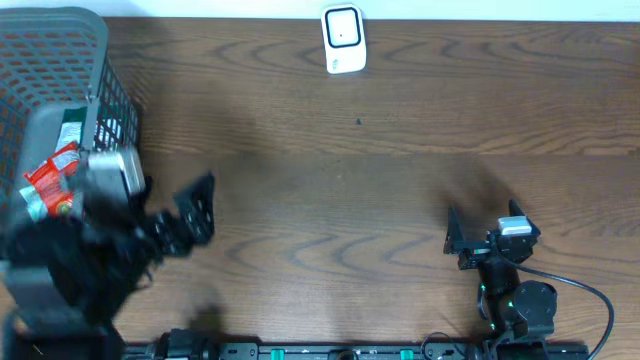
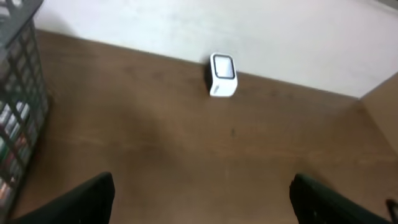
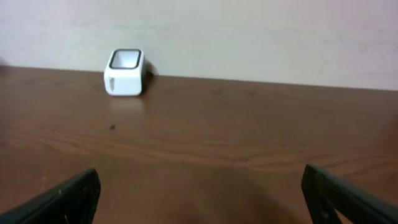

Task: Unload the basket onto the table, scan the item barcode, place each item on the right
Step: 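Reach the left gripper down into the grey basket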

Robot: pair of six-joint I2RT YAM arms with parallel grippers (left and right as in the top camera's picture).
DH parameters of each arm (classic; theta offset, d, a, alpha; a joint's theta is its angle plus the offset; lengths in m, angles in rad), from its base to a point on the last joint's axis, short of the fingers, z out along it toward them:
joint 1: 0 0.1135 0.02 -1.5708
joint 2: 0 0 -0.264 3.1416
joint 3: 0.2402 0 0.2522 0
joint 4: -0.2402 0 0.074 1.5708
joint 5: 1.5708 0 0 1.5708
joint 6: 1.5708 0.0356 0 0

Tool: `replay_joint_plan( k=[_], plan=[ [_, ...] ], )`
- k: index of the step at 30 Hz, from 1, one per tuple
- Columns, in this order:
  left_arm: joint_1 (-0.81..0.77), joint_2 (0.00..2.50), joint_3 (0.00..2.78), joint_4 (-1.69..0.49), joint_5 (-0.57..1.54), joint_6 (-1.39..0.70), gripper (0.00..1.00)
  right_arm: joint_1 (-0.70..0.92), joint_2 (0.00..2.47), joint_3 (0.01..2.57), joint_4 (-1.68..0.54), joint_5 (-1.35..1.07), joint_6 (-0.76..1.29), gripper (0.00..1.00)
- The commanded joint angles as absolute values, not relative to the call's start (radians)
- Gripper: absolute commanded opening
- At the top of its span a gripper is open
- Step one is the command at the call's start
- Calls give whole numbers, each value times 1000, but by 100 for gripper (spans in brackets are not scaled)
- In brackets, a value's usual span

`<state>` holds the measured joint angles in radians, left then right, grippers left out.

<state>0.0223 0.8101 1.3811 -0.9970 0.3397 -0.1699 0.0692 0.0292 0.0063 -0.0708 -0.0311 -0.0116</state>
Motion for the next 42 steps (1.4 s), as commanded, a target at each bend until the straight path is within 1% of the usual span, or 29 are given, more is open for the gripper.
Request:
replay_joint_plan(
  k=[1, 3, 5, 7, 9, 10, 13, 19, 21, 26, 31, 42],
  plan=[
    [19, 1111, 1775, -1154, 347, -59, 98, 59, 26, 6, -72, -35, -23, 99],
    [22, 1335, 2070, -1293, 304, -45, 98, 59, 26, 6, -72, -35, -23, 99],
    [23, 1446, 2199, -1356, 241, -45, 98, 59, 26, 6, -72, -35, -23, 99],
    [33, 1584, 2285, -1410, 220, -45, 98, 59, 26, 6, -72, -35, -23, 99],
    [51, 1623, 2285, -1422, 215, -34, 98, 59, 26, 6, -72, -35, -23, 99],
    [99, 1656, 2285, -1421, 211, 17, 98, 59, 26, 6, -72, -35, -23, 99],
    [189, 1673, 2285, -1415, 208, -23, 98, 59, 26, 6, -72, -35, -23, 99],
    [506, 1695, 2281, -1409, 208, -111, 98, 60, 26, 6, -72, -35, -23, 99],
    [582, 1716, 2276, -1411, 208, -110, 98, 60, 26, 6, -72, -35, -23, 99],
    [712, 1773, 2216, -1409, 208, -145, 98, 59, 26, 6, -72, -35, -23, 99],
    [791, 1864, 2160, -1409, 208, -148, 98, 59, 26, 6, -72, -35, -23, 99],
    [809, 2062, 2078, -1399, 182, -139, 99, 59, 26, 6, -72, -35, -23, 99]
  ],
)
